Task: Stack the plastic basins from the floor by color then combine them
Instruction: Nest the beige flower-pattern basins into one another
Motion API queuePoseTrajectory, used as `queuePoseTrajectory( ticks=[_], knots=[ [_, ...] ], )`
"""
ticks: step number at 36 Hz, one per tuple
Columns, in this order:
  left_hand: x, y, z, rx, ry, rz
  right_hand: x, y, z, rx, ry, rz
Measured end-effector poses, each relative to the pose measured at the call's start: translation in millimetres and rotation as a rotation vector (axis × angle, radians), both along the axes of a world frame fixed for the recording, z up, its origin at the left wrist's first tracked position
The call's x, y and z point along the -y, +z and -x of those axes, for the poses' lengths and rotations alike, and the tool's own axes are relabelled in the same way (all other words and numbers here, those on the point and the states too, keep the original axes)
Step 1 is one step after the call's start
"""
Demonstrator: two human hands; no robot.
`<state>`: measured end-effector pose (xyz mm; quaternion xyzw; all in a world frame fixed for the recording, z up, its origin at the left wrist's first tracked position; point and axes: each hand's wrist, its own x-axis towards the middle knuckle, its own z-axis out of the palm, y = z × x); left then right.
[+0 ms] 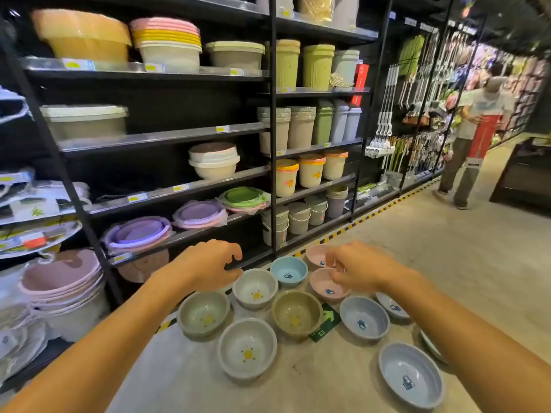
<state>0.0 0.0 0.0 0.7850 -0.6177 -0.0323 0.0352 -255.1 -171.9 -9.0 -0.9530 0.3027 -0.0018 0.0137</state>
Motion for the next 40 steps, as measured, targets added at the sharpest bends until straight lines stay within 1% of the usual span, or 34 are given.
queuePoseTrajectory(
  ticks=[5,9,15,24,31,36,40],
  knots=[
    [49,-8,-8,0.004,0.019,-0.007,51,-6,-13,-0.027,0.0,0.002],
    [92,-12,-14,0.011,0.04,0.008,99,-6,-24,-0.021,0.032,0.016],
    [149,-13,-25,0.0,0.11,-0.029,167,-10,-47,0.006,0.077,0.005],
    [199,-19,-61,-0.064,0.223,-0.002,240,-14,-104,0.02,0.182,0.001],
    [214,-28,-113,-0.088,0.303,0.009,273,-20,-172,0.005,0.251,-0.023],
    [225,-36,-170,-0.069,0.348,0.037,288,-24,-245,0.008,0.339,-0.008],
    [232,-45,-221,-0.067,0.368,0.04,302,-29,-301,0.001,0.359,-0.002]
  ],
)
